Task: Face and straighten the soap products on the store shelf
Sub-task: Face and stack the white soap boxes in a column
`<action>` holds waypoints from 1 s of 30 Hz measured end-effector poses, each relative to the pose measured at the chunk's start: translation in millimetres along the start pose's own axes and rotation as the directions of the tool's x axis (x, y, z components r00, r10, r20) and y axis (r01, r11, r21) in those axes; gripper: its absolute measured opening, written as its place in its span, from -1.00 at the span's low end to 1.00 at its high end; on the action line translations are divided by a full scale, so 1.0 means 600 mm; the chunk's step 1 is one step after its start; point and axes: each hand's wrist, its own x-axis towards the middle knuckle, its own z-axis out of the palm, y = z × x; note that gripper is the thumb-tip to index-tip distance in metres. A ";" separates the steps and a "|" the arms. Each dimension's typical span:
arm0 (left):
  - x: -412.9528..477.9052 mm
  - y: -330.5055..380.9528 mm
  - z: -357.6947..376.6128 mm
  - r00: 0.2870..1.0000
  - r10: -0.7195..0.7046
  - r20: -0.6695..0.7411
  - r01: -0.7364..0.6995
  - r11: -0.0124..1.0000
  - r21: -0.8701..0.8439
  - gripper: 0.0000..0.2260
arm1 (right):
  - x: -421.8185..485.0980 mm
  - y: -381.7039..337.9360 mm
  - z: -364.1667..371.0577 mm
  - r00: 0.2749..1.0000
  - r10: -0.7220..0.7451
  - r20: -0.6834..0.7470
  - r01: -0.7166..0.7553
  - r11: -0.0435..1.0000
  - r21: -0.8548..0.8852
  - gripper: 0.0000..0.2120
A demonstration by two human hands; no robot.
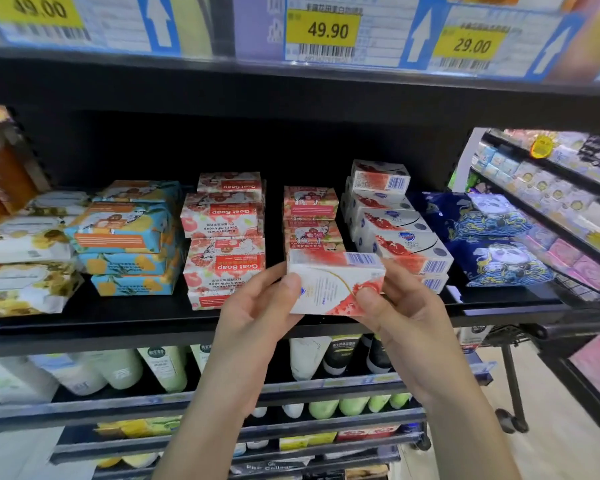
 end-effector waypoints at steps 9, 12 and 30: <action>0.006 -0.003 0.011 0.999 -0.027 0.040 0.028 0.999 -0.029 -0.53 | -0.002 0.003 -0.016 0.997 -0.073 0.035 0.075 0.997 -0.036 -0.52; 0.007 -0.010 0.019 1.000 -0.009 0.001 0.009 0.998 -0.056 -0.54 | 0.000 -0.005 -0.018 0.999 -0.012 0.044 0.014 0.999 -0.035 -0.55; 0.014 -0.036 0.039 0.993 0.096 -0.066 -0.096 0.995 -0.005 -0.54 | 0.017 -0.019 -0.034 0.988 0.154 0.026 -0.155 0.983 0.096 -0.51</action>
